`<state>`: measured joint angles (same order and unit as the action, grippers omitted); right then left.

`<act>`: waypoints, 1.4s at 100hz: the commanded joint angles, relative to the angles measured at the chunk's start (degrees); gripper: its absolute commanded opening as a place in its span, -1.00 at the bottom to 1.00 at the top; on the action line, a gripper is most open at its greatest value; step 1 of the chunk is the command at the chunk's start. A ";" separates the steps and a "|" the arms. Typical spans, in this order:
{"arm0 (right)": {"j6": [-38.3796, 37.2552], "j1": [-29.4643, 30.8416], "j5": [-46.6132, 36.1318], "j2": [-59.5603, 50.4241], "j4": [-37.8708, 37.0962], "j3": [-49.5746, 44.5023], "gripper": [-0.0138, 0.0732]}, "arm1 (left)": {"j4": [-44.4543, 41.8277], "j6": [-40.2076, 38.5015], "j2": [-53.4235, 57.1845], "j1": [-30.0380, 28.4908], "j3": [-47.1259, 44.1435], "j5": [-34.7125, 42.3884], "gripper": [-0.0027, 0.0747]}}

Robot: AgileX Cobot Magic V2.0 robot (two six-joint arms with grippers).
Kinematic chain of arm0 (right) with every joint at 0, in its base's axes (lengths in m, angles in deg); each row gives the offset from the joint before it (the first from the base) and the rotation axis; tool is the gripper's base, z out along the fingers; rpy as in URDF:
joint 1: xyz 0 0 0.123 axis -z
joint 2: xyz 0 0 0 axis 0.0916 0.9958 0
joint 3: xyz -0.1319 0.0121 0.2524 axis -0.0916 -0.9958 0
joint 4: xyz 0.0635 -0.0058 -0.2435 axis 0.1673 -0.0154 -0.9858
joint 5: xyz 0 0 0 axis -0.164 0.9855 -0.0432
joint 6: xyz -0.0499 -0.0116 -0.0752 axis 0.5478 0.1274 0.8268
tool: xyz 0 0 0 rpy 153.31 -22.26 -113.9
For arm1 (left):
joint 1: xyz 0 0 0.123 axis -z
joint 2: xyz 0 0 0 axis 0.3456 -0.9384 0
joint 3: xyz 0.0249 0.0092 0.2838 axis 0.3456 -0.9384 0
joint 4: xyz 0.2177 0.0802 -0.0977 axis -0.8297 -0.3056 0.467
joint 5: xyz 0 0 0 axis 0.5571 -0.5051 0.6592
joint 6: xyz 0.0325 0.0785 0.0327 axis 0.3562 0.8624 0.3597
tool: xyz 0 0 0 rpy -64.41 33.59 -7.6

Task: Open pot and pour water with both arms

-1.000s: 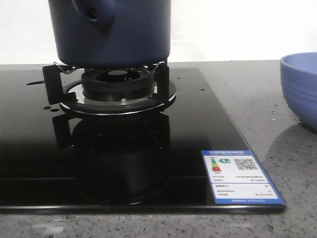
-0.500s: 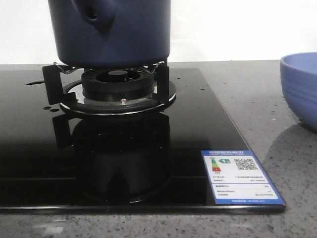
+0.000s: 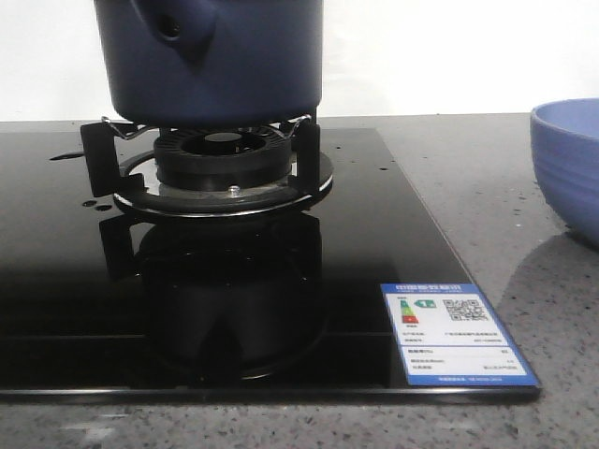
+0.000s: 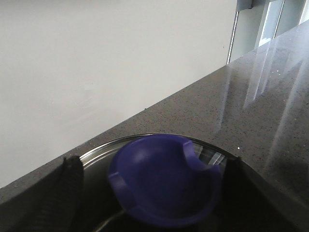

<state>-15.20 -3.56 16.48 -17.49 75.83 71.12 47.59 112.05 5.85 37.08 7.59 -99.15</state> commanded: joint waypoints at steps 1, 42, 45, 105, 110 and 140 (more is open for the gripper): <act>0.93 0.02 -2.04 0.53 4.03 1.99 0.62 | 2.64 0.15 0.25 -0.24 2.23 -2.97 0.40; 0.93 0.02 -2.62 0.53 4.03 1.99 0.62 | 3.82 0.15 -4.07 -0.24 3.37 -7.61 0.40; 0.93 0.02 -2.88 0.53 4.03 1.99 0.62 | 4.04 0.17 -4.41 -0.24 3.65 -8.44 0.40; 0.93 0.02 -5.36 0.53 4.03 1.99 0.62 | 5.43 0.17 -4.75 -0.24 5.56 -10.98 -0.32; 0.93 0.02 -5.61 0.53 4.03 1.99 0.62 | 6.48 0.17 -4.29 -0.24 5.65 -10.98 -0.32; 0.93 0.02 -6.67 0.53 4.03 1.99 0.62 | 9.16 0.17 3.14 -3.33 5.69 -10.10 -0.31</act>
<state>-15.09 -3.56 12.41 -17.49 76.08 71.12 51.50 112.32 3.57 35.19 11.11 -106.91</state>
